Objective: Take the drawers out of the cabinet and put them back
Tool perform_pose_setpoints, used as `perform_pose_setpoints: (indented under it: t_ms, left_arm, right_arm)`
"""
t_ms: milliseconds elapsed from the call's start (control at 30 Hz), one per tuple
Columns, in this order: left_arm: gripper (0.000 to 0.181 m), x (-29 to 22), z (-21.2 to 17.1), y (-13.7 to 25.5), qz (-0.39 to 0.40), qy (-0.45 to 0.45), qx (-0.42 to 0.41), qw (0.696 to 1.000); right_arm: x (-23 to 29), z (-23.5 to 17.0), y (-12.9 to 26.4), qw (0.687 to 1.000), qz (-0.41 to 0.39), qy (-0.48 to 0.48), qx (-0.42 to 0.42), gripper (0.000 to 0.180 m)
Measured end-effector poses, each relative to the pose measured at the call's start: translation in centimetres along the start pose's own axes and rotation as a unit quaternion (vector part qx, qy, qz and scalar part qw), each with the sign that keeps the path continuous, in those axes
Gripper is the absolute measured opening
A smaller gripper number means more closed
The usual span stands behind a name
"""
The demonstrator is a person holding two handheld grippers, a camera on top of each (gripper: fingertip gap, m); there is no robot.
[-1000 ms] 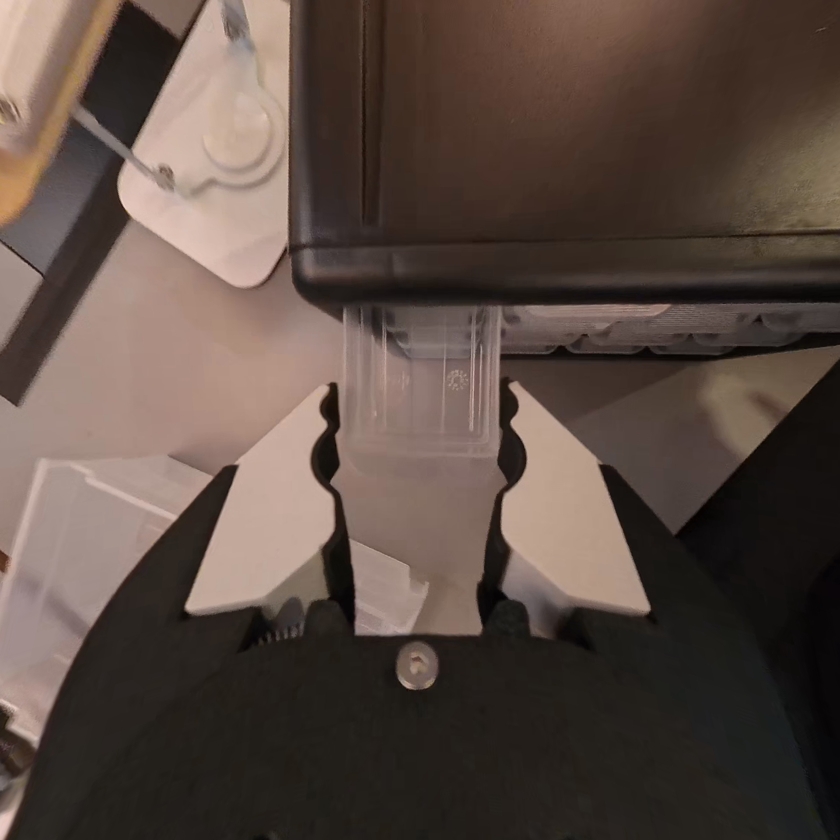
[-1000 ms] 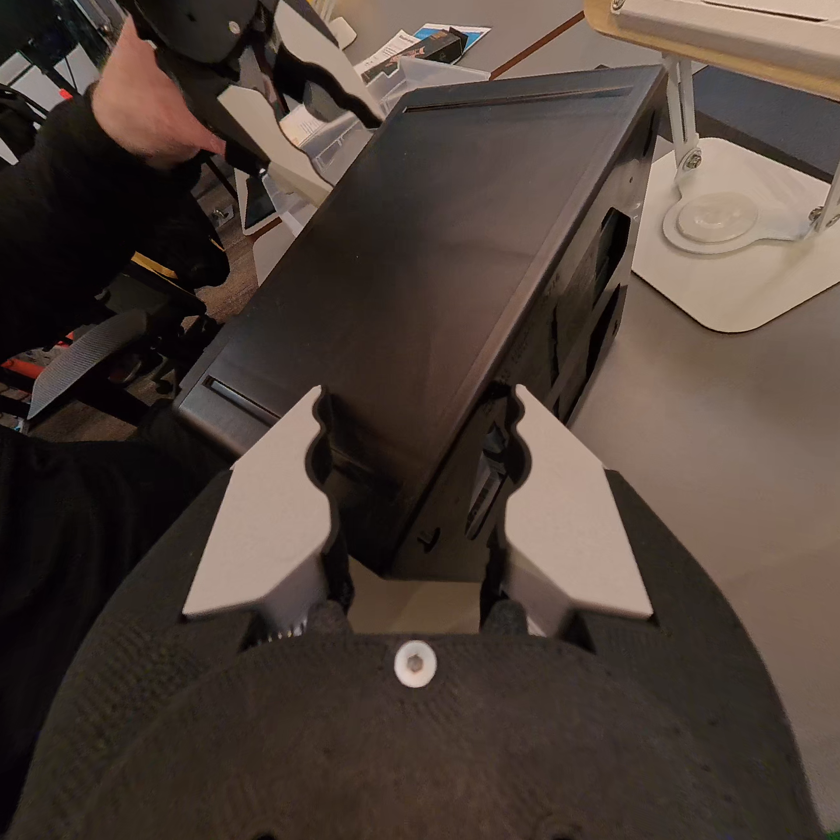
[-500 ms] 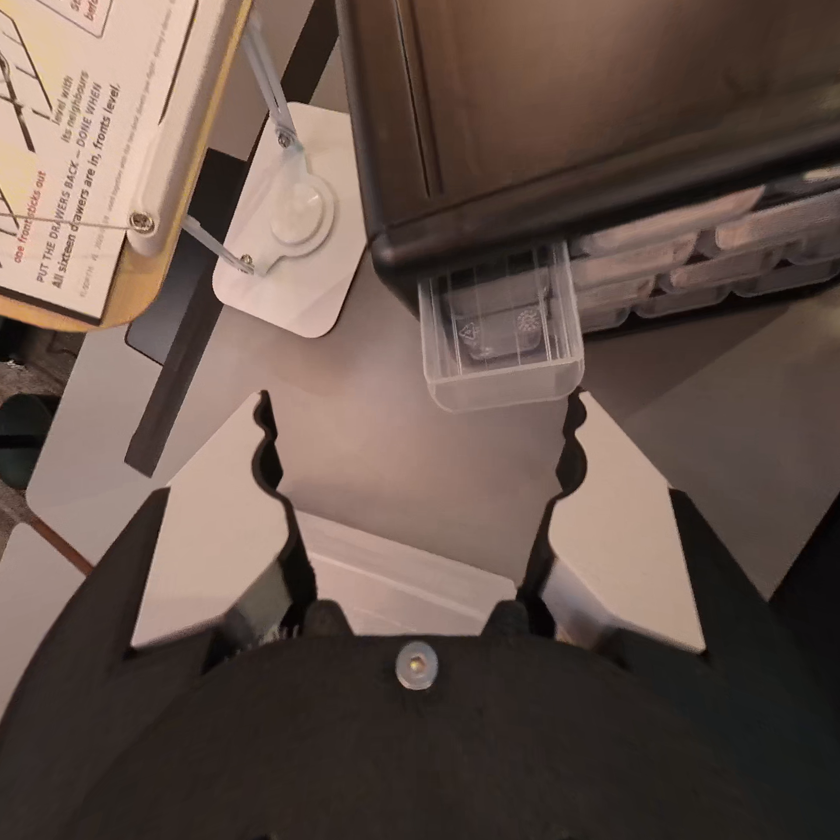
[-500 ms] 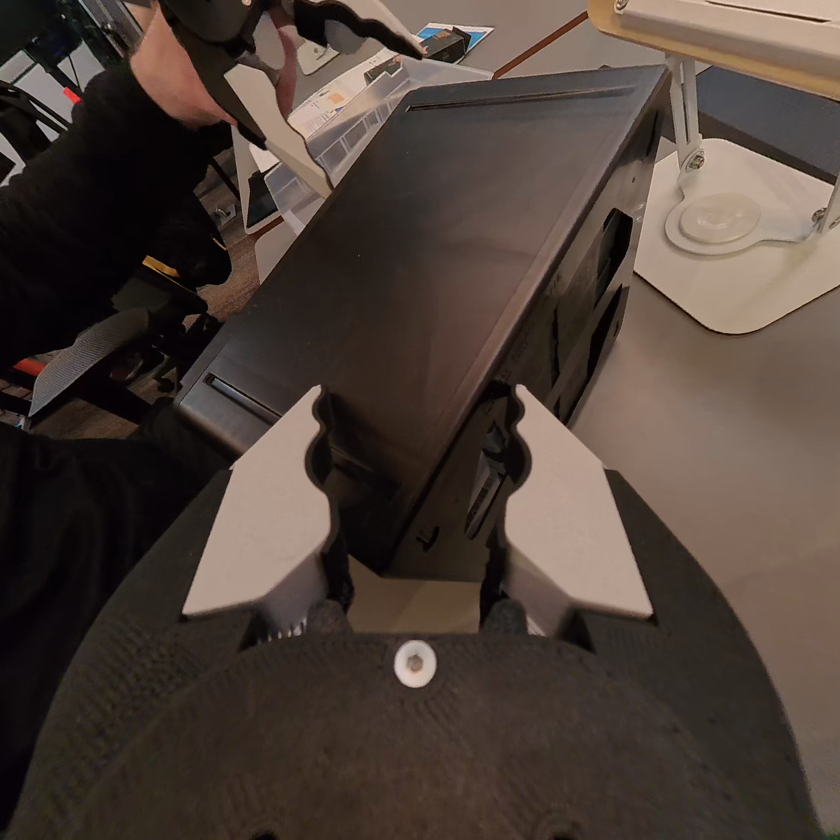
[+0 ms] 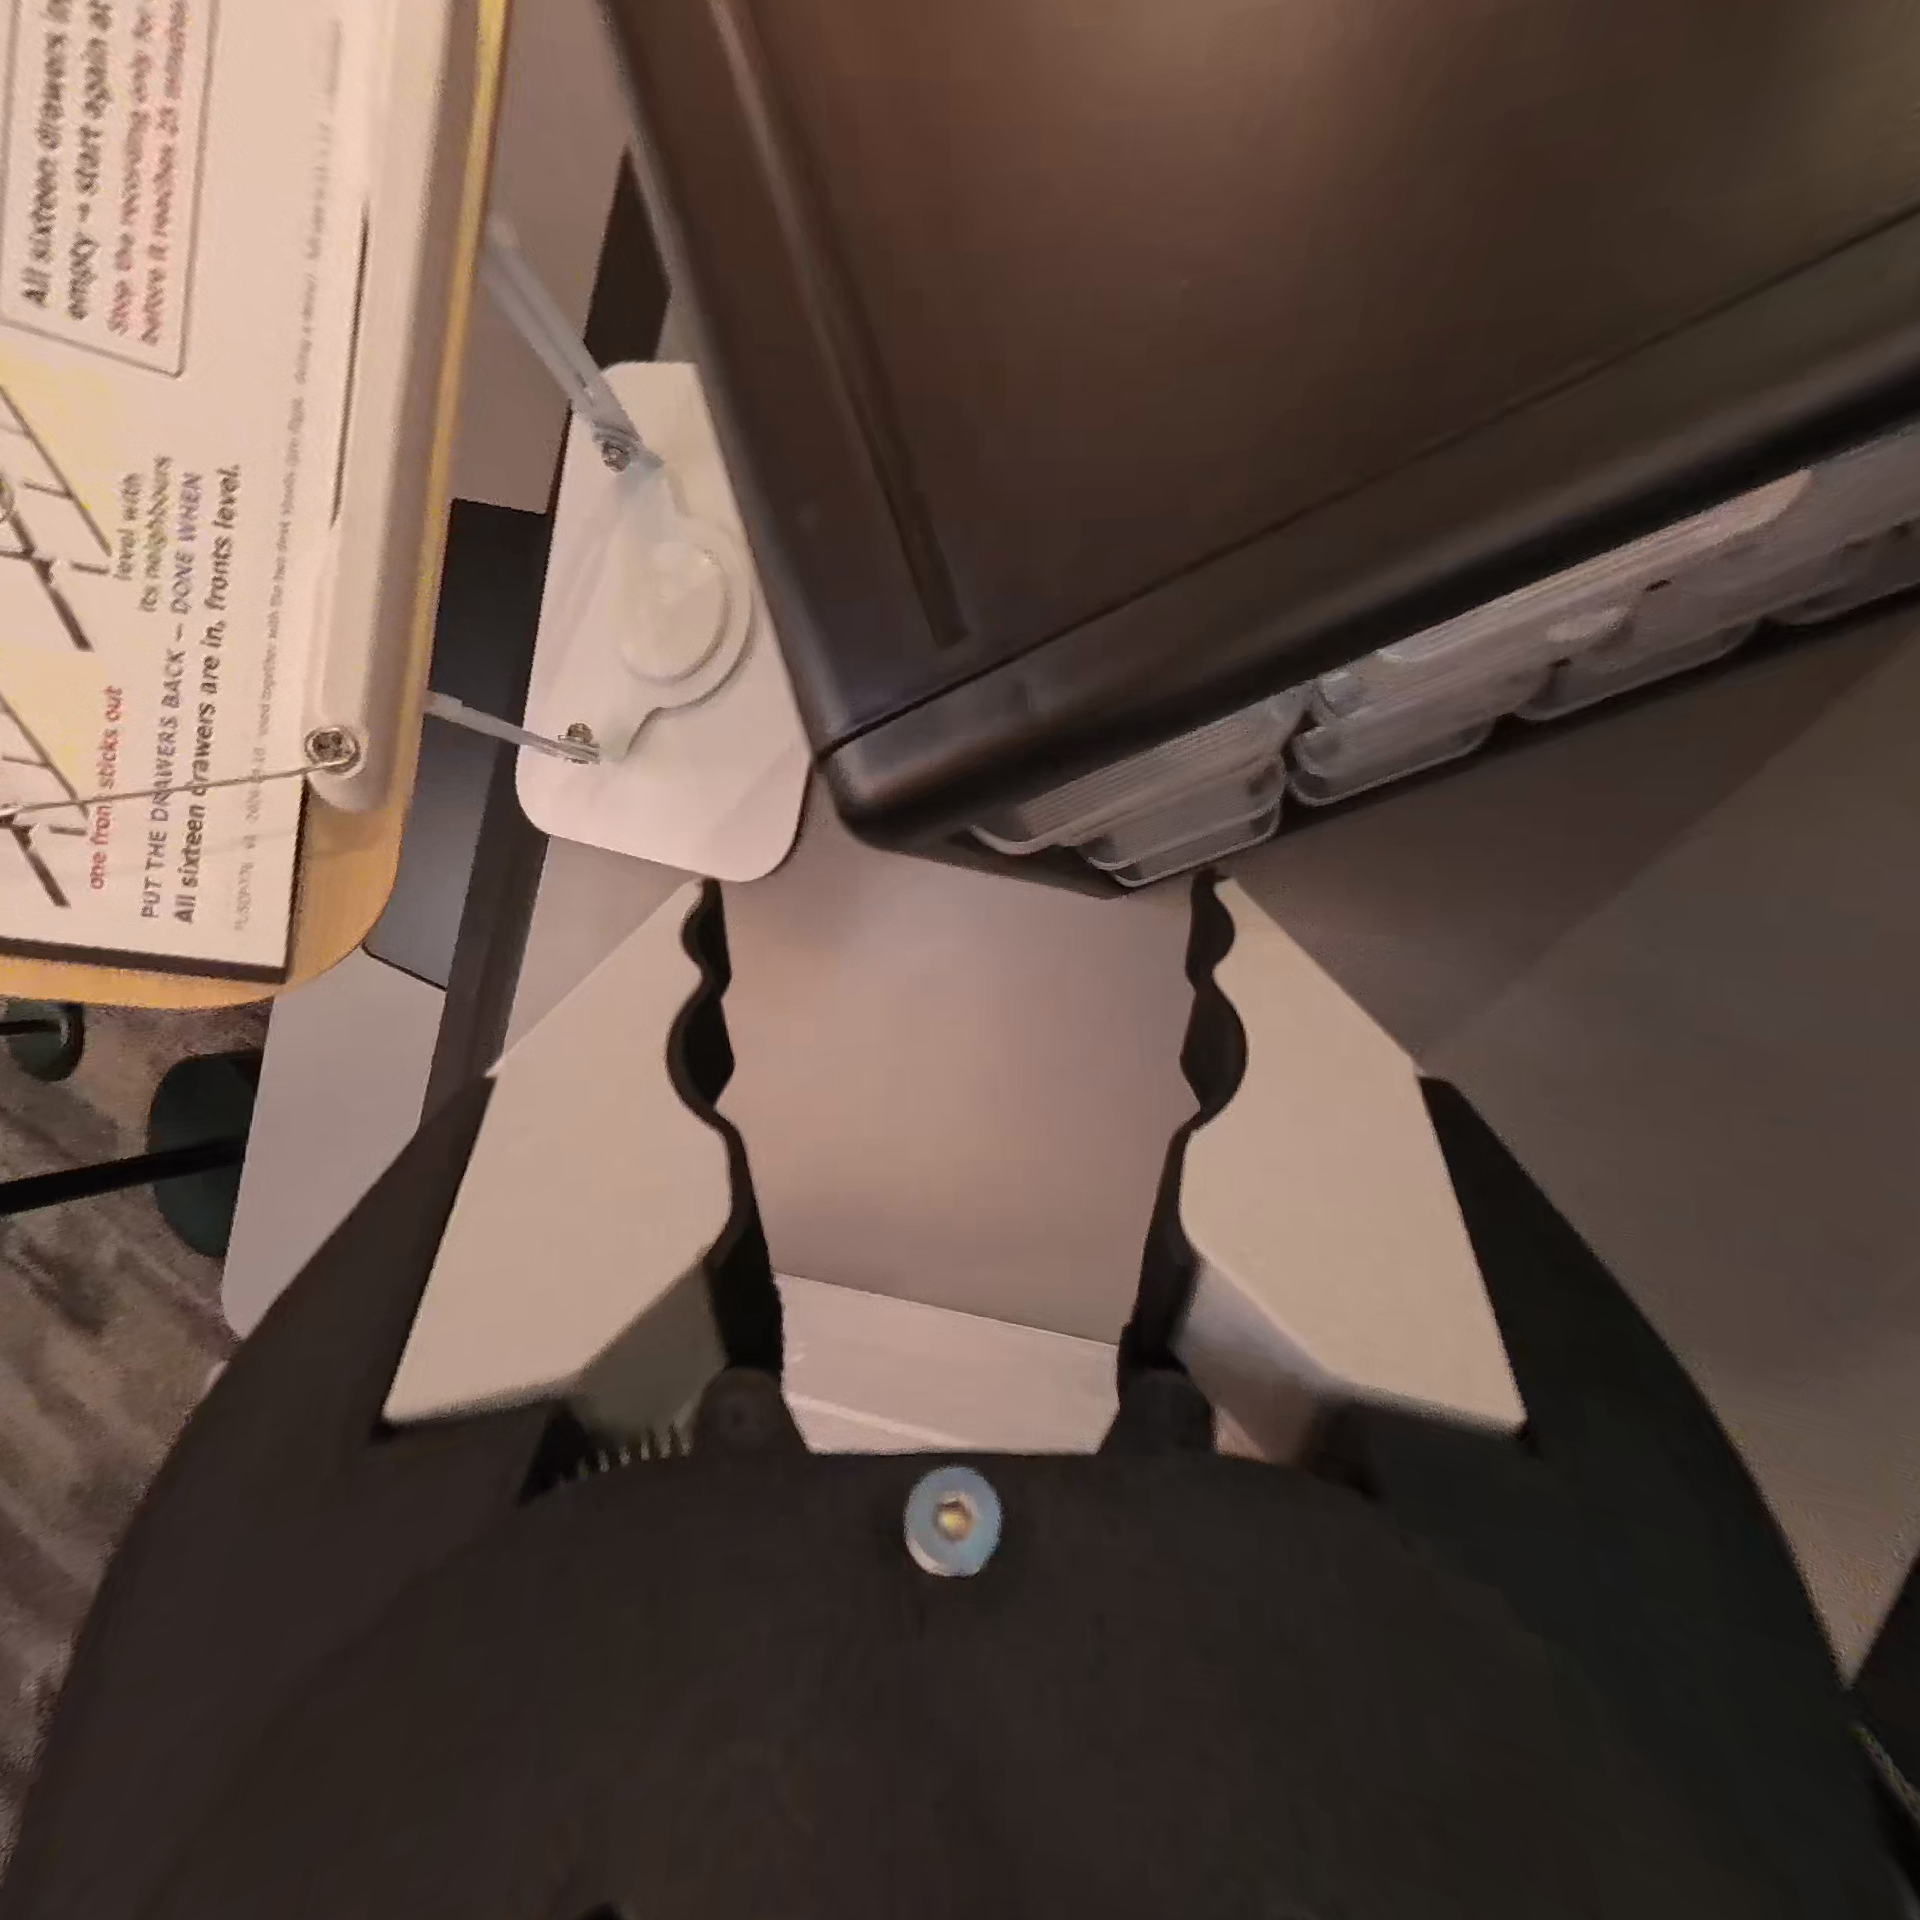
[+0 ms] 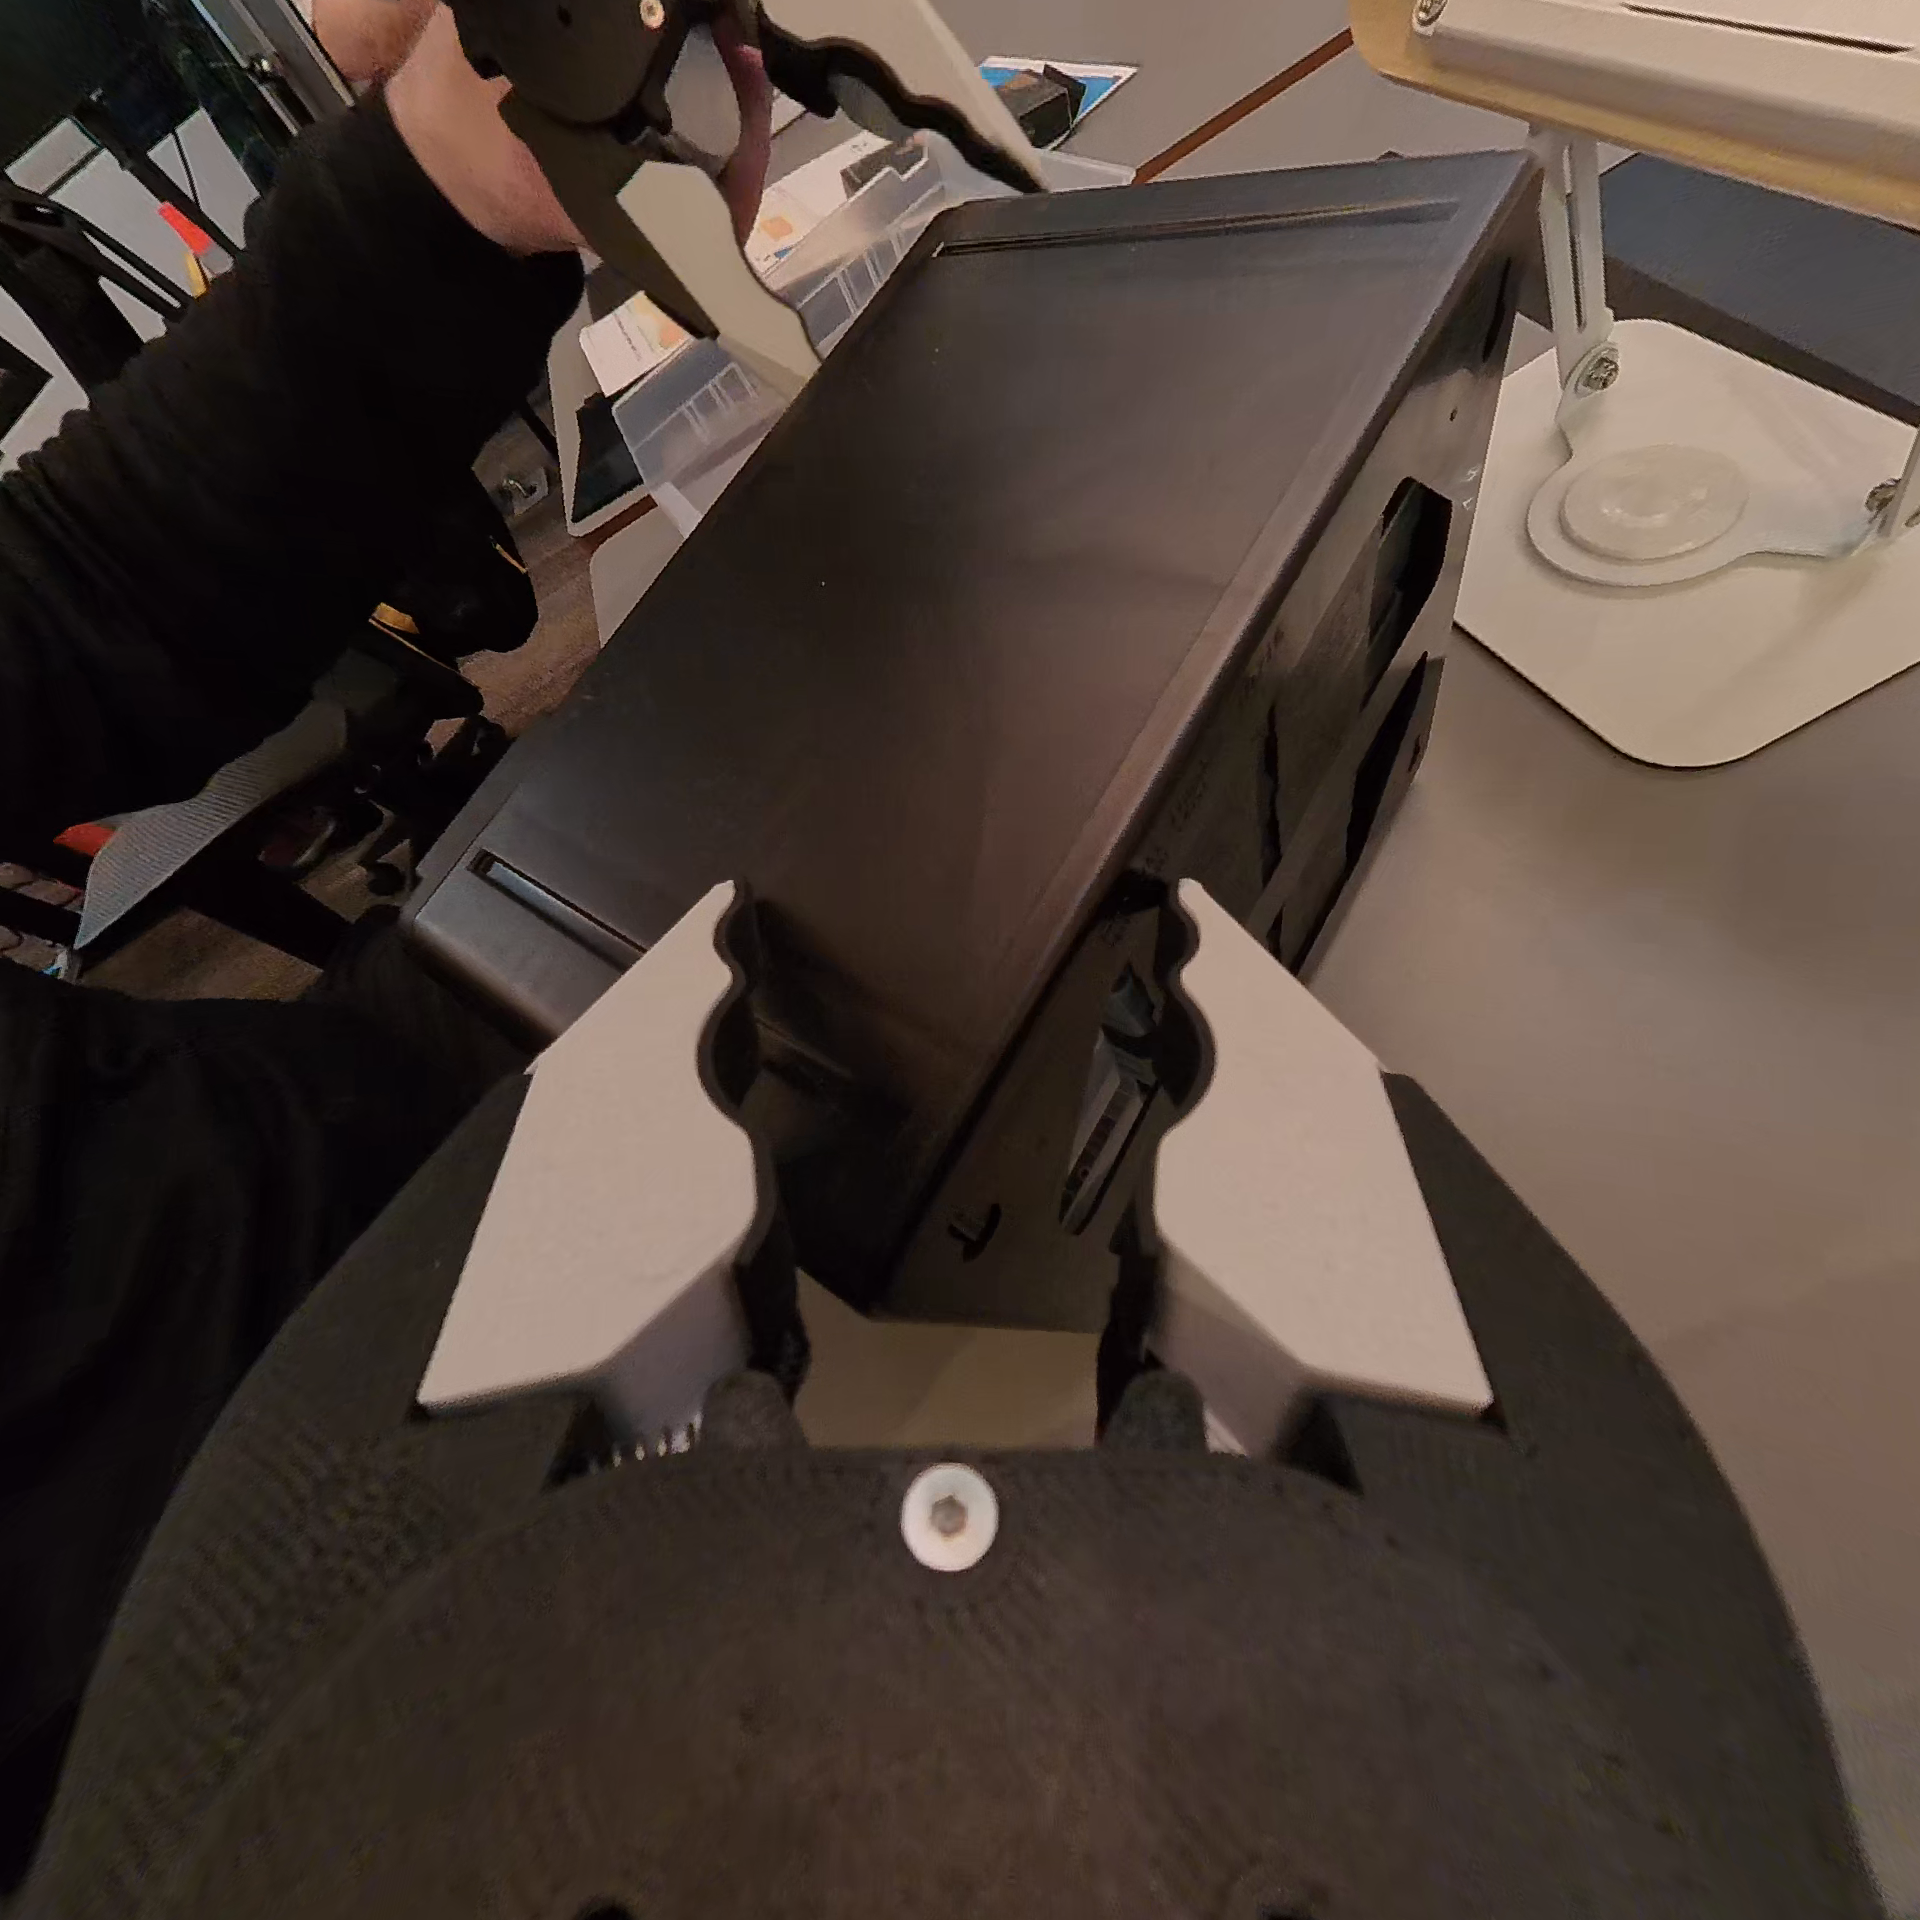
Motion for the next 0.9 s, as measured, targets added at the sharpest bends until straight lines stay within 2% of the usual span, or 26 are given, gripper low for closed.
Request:
perform_pose_setpoints:
  t_ms: [133,200,267,300,533,700,900]
  left_arm:
    - [0.086,0.7,0.8,-0.9,0.001,0.026,-0.022,0.999]
    - [0.084,-0.1,1.5,-1.7,-0.013,0.023,-0.028,0.999]
    - [0.074,-1.0,2.0,-2.3,-0.027,0.012,-0.026,0.999]
    - [0.077,-1.3,2.0,-2.4,-0.026,0.008,-0.021,0.999]
    - [0.069,-1.7,1.3,-1.7,-0.025,0.02,0.007,0.999]
    - [0.067,-2.5,0.8,-1.1,-0.011,0.038,0.015,0.999]
    - [0.058,-3.3,-0.1,-0.1,0.004,0.039,0.018,0.999]
  right_arm:
    - [0.0,0.0,0.0,1.0,0.001,0.0,0.0,0.076]
    - [0.0,0.0,0.0,1.0,-0.001,0.001,0.0,0.076]
    - [0.0,0.0,0.0,1.0,-0.002,0.0,0.001,0.076]
    - [0.0,0.0,0.0,1.0,-0.004,0.0,0.002,0.076]
    - [0.2,0.1,0.1,0.999,-0.02,0.014,0.02,0.072]
    - [0.5,0.0,1.6,0.992,-0.089,0.059,0.067,0.068]
    - [2.1,-1.5,4.0,0.969,-0.168,0.085,0.161,0.075]
Point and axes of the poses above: each gripper's, where its closed fingertips meet, y back along the fingers, z out of its top, x = y × z across the jaws, the point moved 1 cm from there along y, back along the fingers, and after that the axes turned 3 degrees about y, right-handed, at the moved point
